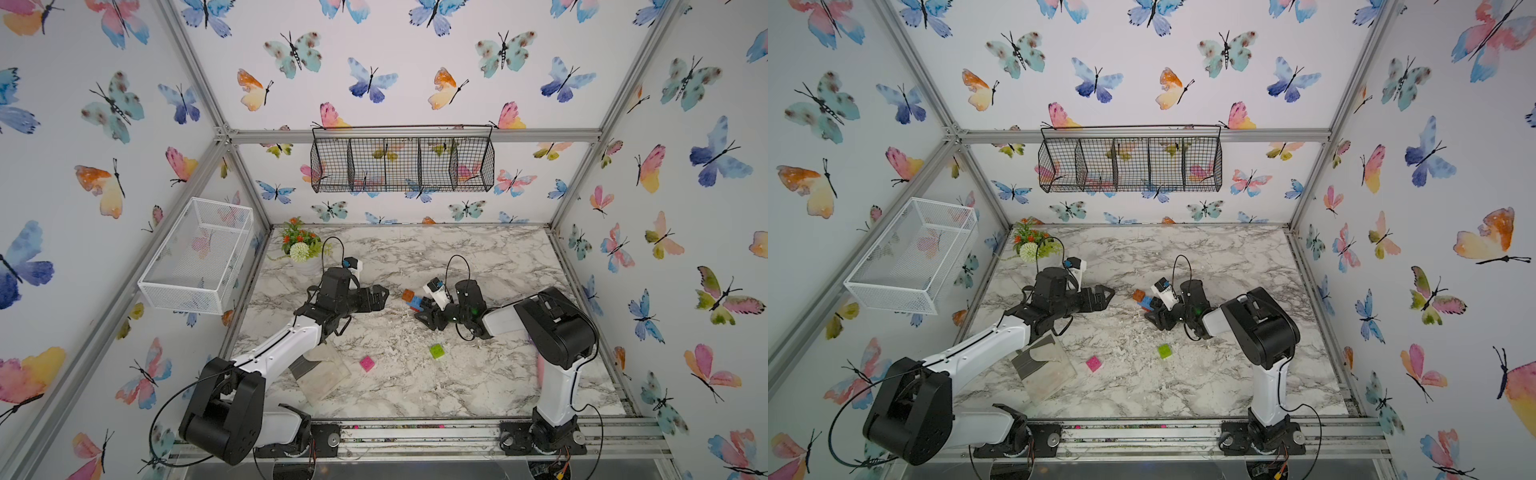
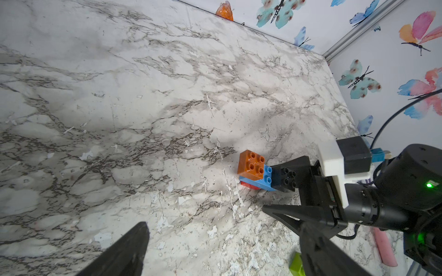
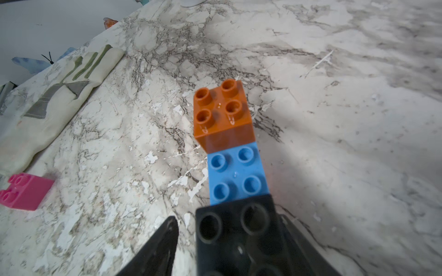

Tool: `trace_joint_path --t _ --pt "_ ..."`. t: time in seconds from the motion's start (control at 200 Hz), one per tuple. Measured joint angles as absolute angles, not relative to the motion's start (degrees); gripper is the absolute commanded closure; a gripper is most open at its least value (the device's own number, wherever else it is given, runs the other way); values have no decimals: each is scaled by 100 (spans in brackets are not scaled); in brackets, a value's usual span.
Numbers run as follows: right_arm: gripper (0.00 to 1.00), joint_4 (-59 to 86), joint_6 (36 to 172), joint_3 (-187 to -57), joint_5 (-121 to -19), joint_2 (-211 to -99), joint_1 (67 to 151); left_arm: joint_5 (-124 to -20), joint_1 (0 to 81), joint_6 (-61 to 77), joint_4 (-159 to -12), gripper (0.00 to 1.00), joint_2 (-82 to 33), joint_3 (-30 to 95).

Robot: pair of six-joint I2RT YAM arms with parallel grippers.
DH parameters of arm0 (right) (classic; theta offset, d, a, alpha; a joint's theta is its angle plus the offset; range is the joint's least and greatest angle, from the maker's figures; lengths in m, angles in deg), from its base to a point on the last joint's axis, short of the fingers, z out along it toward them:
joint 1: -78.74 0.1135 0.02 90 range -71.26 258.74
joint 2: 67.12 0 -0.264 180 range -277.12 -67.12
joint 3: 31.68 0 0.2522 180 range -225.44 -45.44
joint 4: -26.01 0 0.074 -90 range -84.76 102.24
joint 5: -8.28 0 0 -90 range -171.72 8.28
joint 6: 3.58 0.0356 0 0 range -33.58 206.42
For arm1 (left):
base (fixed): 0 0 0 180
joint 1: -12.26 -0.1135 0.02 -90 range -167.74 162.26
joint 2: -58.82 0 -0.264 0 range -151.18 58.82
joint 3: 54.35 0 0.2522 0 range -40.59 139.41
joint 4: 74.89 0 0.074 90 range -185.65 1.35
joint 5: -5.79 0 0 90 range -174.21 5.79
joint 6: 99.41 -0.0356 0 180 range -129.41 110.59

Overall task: Assemble the letter v with lego
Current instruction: Adjust the lego brick at the center of the board.

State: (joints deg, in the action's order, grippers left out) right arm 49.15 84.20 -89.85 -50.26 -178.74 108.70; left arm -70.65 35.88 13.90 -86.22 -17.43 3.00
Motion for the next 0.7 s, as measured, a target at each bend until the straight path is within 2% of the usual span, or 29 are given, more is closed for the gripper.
trace_joint_path --t 0.44,0.701 --pt "52 5446 8704 -8985 -5059 -17878 10898 -6923 3551 1412 -8617 2 -1791 294" --pt "57 5520 8930 -8985 -5041 -17878 10918 -6872 3516 1419 -8615 2 -1797 248"
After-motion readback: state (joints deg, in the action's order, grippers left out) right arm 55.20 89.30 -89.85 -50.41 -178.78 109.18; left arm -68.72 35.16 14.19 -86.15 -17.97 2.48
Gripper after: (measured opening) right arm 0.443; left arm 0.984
